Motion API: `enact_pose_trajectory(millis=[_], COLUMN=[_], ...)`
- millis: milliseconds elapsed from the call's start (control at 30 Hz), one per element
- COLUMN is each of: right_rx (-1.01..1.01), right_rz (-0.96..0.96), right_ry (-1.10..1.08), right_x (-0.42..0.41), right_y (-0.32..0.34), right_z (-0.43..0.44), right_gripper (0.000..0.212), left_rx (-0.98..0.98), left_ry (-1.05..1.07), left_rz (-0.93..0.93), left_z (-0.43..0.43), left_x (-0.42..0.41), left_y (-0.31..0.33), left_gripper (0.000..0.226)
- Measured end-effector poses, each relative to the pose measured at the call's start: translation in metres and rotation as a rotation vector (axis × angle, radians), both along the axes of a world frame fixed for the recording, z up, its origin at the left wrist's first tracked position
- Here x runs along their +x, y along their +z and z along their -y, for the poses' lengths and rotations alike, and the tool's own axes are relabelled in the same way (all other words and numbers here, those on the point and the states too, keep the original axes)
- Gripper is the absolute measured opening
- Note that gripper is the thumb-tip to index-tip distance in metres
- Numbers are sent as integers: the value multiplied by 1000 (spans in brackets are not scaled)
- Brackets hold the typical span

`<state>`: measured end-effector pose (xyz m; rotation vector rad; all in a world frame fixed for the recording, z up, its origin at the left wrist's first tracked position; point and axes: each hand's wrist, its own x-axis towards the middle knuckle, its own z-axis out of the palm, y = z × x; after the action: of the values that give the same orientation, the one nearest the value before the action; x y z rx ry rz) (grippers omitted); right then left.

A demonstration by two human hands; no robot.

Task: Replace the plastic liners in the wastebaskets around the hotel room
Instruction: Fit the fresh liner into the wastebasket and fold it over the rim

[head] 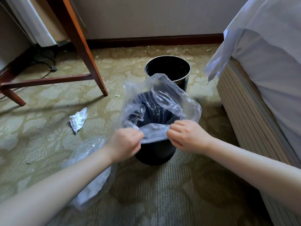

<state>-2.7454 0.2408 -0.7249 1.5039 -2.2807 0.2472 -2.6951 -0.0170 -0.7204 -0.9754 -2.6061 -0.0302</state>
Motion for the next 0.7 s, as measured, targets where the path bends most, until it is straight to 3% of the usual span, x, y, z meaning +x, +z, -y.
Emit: enact_pose_trajectory(millis=[167, 233, 367, 433, 567, 633, 700], right_rx=[230, 377, 576, 474, -41, -92, 4], right_rz=[217, 274, 403, 359, 146, 89, 117], right_ry=[-82, -191, -312, -268, -95, -99, -180], right_x=[10, 8, 6, 11, 19, 15, 6], right_y=[-37, -39, -33, -26, -13, -10, -11], right_z=[-4, -1, 6, 9, 11, 11, 7], right_gripper=[15, 2, 26, 26, 21, 12, 28], left_rx=[-212, -378, -503, -446, 16, 120, 115], left_ry=[190, 348, 481, 420, -13, -50, 35], left_rz=[283, 472, 715, 648, 125, -3, 28], left_z=[-11, -15, -24, -25, -19, -19, -18], left_x=[6, 4, 4, 3, 0, -6, -13], left_y=[-29, -33, -31, -26, -18, -17, -18], left_gripper=[8, 19, 25, 27, 22, 14, 34])
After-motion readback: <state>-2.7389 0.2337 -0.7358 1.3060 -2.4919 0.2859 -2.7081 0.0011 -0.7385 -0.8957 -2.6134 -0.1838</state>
